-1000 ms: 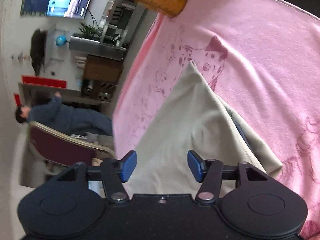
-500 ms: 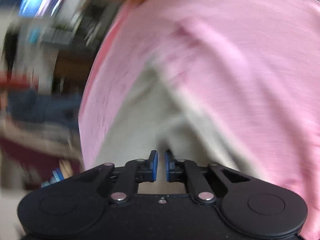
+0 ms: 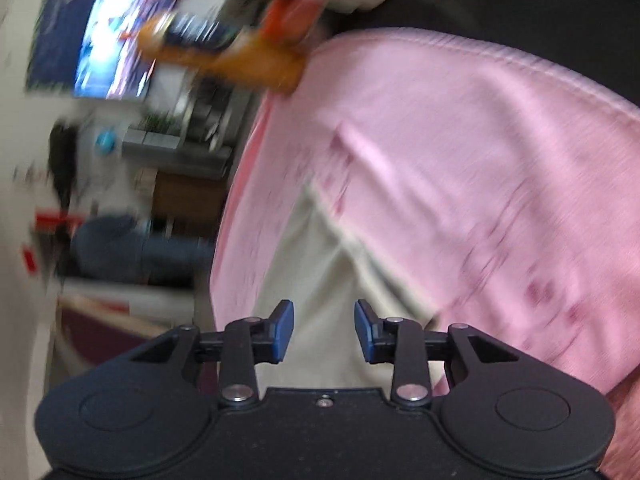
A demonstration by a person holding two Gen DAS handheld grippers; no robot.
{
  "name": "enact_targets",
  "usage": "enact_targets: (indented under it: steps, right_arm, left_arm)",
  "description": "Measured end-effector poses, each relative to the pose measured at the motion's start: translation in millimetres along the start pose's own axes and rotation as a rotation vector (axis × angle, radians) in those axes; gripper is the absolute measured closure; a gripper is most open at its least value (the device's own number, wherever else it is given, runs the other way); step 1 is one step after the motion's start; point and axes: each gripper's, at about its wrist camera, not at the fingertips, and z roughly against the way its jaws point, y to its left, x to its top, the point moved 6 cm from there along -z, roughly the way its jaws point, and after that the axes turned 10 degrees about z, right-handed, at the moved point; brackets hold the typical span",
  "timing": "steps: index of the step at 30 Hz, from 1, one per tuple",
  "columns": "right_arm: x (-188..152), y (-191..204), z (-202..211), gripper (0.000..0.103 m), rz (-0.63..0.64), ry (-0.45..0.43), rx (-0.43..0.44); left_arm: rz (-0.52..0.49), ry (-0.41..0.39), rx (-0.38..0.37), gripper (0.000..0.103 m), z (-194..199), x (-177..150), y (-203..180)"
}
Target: Fold clothes
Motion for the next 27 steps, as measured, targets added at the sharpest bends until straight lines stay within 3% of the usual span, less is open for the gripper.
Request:
enact_targets:
  steps: [3, 6, 8, 10, 12, 14, 18, 20, 24, 27]
  right_arm:
    - [-9, 27, -19, 0.081, 0.147, 0.013, -0.05]
    - [-15, 43, -38, 0.081, 0.206, 0.027, -0.061]
    - [-17, 39, -42, 0.081, 0.214, 0.053, -0.117]
    - [-19, 35, -45, 0.081, 0.222, 0.08, -0.174]
    - [-21, 31, -48, 0.097, 0.229, 0.107, -0.23]
    - [-21, 26, -43, 0.101, 0.237, 0.112, -0.291]
    - [-15, 9, -2, 0.095, 0.245, 0.016, -0.451]
    - [-15, 2, 10, 0.085, 0.248, -0.035, -0.493]
    - [-20, 19, 14, 0.085, 0.263, -0.079, -0.343]
    - [-30, 42, -8, 0.079, 0.313, -0.006, -0.212]
  left_arm:
    - [-0.103, -0.026, 0.028, 0.072, -15, -7, -24]
    - [-0.162, -0.048, 0.053, 0.073, -31, -5, -42]
    - [-0.187, -0.004, 0.097, 0.071, -44, -10, -46]
    - [-0.22, 0.038, 0.176, 0.062, -53, -16, -44]
    - [-0.245, 0.034, 0.244, 0.061, -46, -18, -33]
    - [-0.25, 0.046, 0.299, 0.06, -39, -19, -19]
    - [-0.208, 0.054, 0.366, 0.06, -28, -18, 12]
    - [-0.145, 0.042, 0.357, 0.071, -19, -17, 21]
    - [-0.103, -0.019, 0.213, 0.073, -1, -14, 6]
    - [-0.138, -0.036, 0.133, 0.068, 1, -20, -14]
